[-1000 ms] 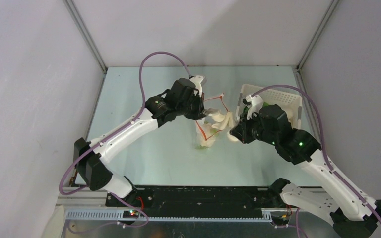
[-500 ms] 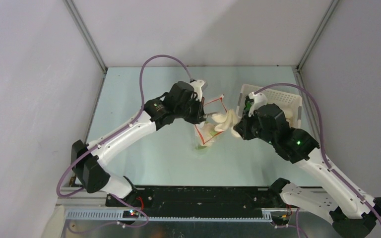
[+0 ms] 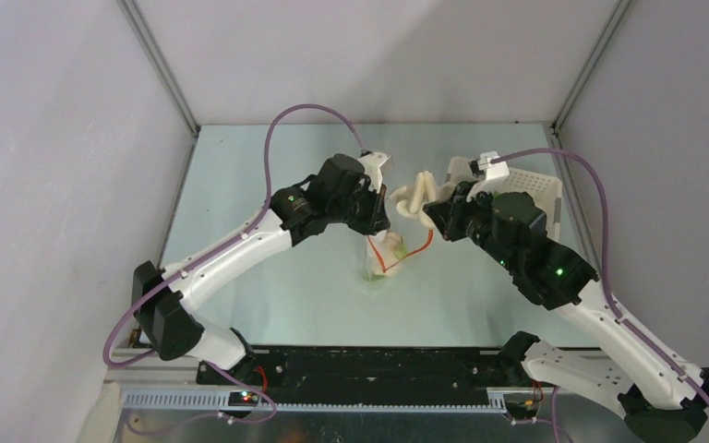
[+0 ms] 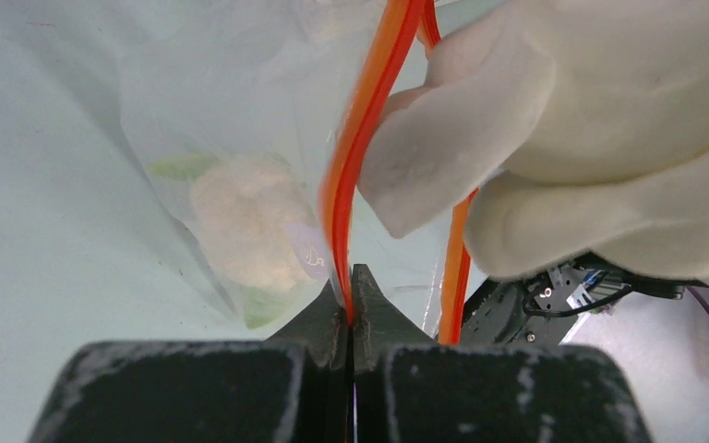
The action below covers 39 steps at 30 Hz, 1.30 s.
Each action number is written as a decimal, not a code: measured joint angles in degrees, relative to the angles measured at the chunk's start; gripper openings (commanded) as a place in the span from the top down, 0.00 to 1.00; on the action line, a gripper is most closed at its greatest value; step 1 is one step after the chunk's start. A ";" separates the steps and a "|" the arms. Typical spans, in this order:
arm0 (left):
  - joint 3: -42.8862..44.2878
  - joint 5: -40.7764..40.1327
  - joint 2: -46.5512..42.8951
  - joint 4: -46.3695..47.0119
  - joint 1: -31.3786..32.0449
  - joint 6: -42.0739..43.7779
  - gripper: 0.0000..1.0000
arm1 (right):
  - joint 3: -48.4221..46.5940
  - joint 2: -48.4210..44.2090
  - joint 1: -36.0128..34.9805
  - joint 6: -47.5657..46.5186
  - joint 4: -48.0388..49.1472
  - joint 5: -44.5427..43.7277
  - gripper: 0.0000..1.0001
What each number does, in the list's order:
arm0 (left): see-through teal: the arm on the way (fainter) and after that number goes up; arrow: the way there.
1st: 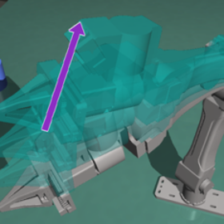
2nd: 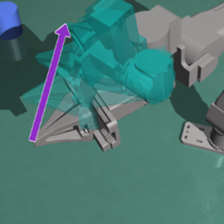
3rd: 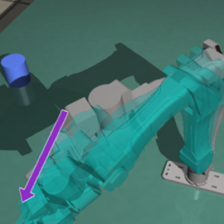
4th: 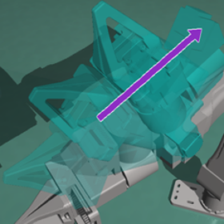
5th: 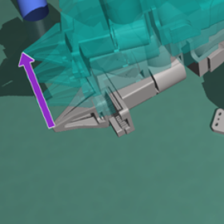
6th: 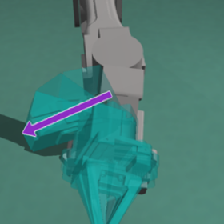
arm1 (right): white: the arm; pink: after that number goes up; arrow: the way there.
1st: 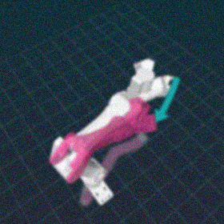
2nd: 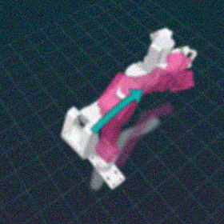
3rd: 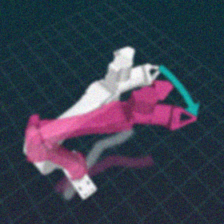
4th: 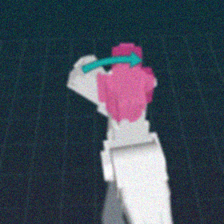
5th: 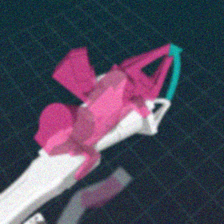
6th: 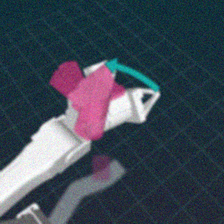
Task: Place the food in the zip-top bag and seal the zipper
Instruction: Place the fake vegetable in the zipper food storage bag.
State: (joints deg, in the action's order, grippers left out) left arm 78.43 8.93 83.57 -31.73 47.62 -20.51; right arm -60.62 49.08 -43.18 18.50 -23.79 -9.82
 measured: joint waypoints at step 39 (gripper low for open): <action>-0.02 -2.05 -1.40 -0.39 0.57 -1.07 1.00 | -2.78 17.66 -12.17 -5.44 -7.67 -2.34 0.98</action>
State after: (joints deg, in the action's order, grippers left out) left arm 78.41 6.87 82.17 -32.12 48.18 -21.58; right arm -63.40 66.74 -55.35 13.06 -31.46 -12.16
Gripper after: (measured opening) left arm 0.005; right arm 0.077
